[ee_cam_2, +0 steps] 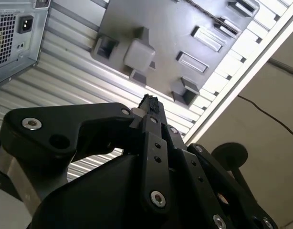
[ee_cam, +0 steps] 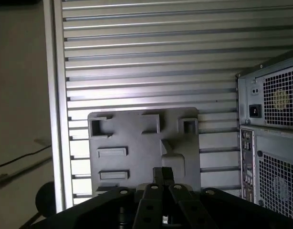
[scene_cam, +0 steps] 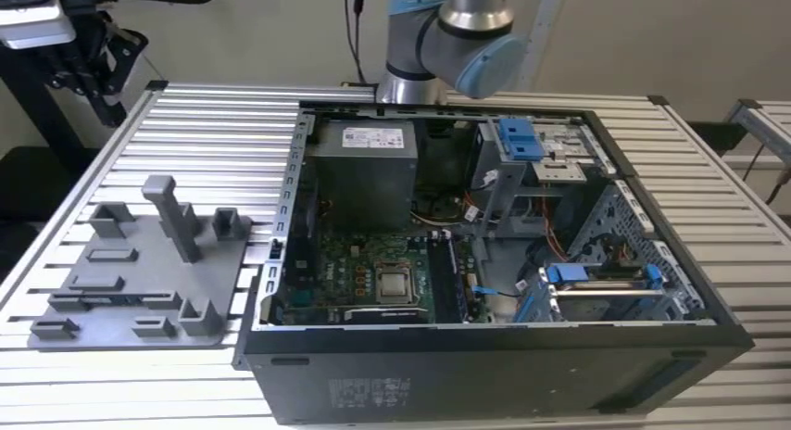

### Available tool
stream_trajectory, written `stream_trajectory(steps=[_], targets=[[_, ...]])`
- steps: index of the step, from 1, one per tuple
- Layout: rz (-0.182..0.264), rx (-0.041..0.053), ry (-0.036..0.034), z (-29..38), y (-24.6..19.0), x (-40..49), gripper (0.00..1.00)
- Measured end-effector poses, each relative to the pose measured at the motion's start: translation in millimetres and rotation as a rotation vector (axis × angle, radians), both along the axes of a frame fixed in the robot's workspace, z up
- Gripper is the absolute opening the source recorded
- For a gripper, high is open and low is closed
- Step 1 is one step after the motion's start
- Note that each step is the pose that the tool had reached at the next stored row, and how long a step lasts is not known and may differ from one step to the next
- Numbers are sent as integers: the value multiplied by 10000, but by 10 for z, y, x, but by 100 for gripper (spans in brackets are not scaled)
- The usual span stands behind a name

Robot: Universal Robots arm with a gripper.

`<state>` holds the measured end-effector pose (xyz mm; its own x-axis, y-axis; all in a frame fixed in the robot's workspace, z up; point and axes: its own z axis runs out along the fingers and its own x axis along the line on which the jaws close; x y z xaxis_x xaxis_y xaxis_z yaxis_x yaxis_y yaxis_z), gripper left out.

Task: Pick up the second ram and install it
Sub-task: 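Reach for the second ram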

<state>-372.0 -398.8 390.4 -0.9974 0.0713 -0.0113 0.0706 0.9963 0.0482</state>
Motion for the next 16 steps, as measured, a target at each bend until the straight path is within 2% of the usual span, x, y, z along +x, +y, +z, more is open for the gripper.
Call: stream_trajectory(steps=[11, 16], targets=[[1, 0, 12, -34, 0, -185, 11], [1, 0, 12, -35, 0, -197, 11]])
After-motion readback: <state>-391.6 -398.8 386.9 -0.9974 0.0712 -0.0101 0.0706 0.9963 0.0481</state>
